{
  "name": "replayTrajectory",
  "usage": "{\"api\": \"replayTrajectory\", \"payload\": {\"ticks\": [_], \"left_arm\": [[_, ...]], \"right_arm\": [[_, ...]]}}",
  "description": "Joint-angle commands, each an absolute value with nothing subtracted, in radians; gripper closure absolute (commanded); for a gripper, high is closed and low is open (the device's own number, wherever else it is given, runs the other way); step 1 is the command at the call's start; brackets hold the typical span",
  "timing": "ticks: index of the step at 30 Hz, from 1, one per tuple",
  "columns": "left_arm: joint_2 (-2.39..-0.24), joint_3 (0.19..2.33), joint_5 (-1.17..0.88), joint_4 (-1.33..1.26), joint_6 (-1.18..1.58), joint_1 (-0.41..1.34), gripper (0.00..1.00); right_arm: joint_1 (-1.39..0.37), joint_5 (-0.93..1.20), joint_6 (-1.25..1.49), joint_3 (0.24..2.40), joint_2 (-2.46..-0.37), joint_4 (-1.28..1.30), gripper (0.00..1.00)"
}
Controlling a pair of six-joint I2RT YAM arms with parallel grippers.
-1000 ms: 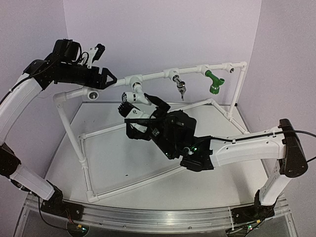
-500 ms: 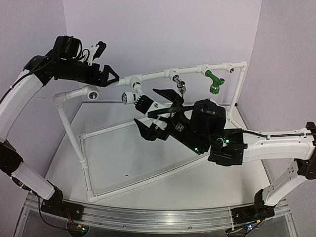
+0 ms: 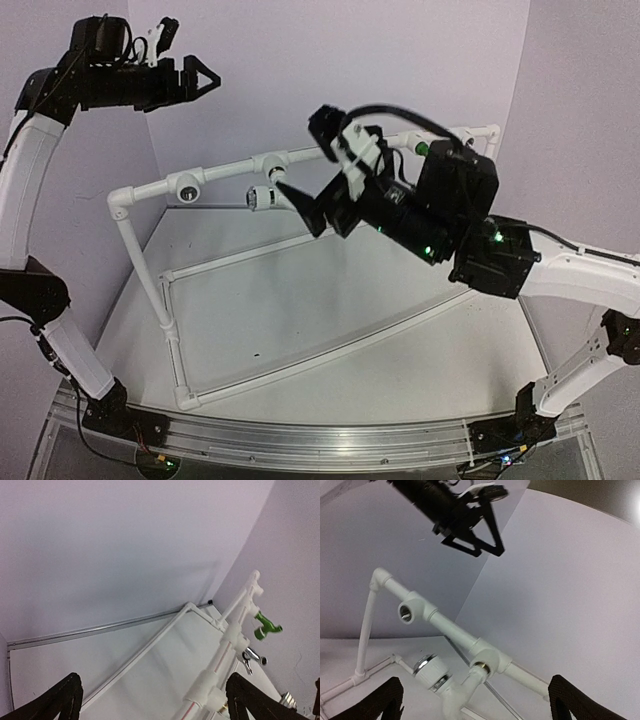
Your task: Install the water faucets
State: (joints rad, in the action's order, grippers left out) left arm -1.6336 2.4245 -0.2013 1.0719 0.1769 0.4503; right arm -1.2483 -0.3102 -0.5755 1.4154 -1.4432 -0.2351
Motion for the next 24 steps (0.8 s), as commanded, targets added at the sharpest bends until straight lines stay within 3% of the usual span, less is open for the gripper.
{"api": "replayTrajectory", "payload": {"ticks": [1, 7, 16, 24], "left_arm": [[-1.683, 2.495, -0.157, 1.179, 0.321, 0.299, 0.00], [-1.659, 2.392, -0.200, 1.148, 0.427, 0.052, 0.00], [-1.569, 2.176, -0.092, 1.062, 0.390, 0.037, 0.00], [-1.572, 2.116, -0.030, 1.074, 0.388, 0.037, 0.00]], "right_arm": [[-1.132, -0.342, -0.451, 1.610, -1.493, -0.225, 0.02], [-0.970, -0.372, -0.329, 1.722, -1.526, -0.164, 0.02], [-0.614, -0.324, -0.081, 1.637, -1.436, -0.048, 0.02], [-0.435, -0.289, -0.012, 1.477, -1.294, -0.037, 0.02]]}}
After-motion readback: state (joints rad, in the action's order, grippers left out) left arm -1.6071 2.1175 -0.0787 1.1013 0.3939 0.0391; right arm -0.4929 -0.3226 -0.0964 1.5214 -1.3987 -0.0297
